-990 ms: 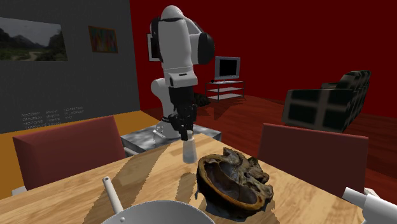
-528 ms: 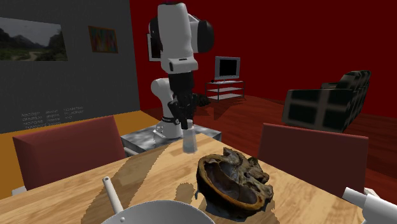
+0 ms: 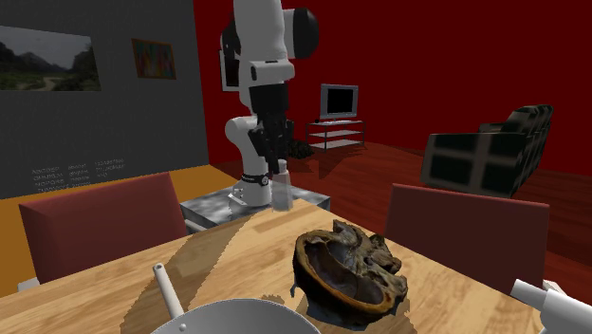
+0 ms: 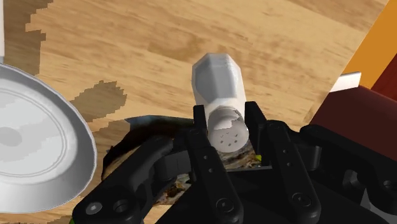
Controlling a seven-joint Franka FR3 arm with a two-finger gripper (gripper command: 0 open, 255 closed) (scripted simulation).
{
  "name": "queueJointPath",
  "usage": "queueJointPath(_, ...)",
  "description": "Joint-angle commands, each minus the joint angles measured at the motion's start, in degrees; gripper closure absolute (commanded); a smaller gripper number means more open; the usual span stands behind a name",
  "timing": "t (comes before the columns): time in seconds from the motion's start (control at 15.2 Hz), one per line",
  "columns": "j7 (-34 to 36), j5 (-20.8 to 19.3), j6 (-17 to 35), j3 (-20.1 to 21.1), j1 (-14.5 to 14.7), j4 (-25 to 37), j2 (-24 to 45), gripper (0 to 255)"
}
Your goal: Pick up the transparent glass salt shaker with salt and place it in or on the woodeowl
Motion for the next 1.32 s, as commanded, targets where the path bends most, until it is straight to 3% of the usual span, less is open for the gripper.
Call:
queueJointPath(0.0,0.3,-0.3,-1.4,0.0,0.0,1.1,-0.5,255)
queueJointPath(0.66,1.3,-1.0,-8.4,0.0,0.1,7.5,-1.2,255)
queueJointPath(0.99,2.8,4.1,-13.2,1.0,0.2,21.0,8.8,255)
queueJointPath(1.25,4.4,8.4,-18.7,2.2,-1.3,34.9,18.1,255)
